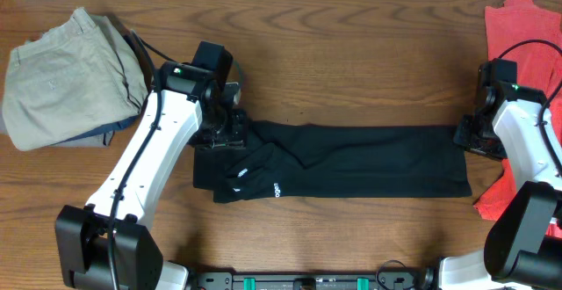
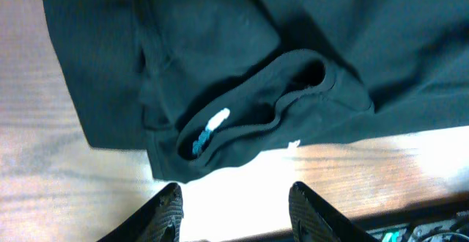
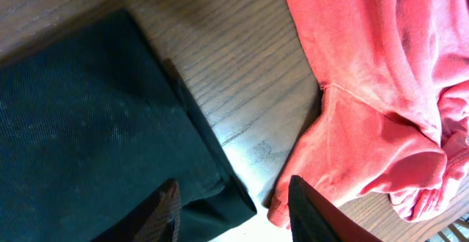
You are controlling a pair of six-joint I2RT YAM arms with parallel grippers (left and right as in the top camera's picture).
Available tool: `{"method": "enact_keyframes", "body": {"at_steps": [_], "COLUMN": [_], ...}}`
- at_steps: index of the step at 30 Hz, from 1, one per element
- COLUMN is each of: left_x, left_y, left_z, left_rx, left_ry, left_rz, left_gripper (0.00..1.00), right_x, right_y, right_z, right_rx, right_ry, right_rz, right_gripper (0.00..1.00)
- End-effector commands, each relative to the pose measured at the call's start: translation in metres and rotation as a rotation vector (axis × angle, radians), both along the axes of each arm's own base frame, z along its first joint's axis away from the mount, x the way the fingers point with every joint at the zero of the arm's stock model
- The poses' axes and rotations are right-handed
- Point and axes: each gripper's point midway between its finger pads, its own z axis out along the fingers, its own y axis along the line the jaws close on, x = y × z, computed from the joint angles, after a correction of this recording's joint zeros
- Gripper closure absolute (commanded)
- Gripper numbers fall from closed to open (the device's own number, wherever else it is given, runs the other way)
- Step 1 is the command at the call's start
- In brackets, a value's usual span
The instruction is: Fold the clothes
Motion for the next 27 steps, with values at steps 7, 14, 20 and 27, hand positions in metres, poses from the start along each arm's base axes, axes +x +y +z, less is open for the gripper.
{"method": "enact_keyframes", "body": {"at_steps": [7,14,20,27], "left_x": [0.010,0.029,0.013,0.013], "left_y": [0.011,0.010,0.018,0.041], "left_z": [-0.024,-0.049,-0.049,-0.028], "left_rx": [0.059,0.063,0.087,0.077], "left_ry": [-0.055,-0.112,-0.049,-0.087], "left_rz": [0.003,0.029,0.058,0.146], "left_gripper": [0.51,0.51,0.57,0.56], "right_x": [-0.010,-0.014,-0.010,-0.018], "right_y": [0.007,0.030,0.034,0.031], "right_z": [-0.003,-0.008,-0.017,-0.045], "right_rx": [0.061,0.201,0.320,0.424], "right_ry": [0.032,0.067,0.050,0.116], "right_rz": [-0.019,0.110,0.171,0.170], "right_gripper": [0.44,0.26,0.14,0.15]}}
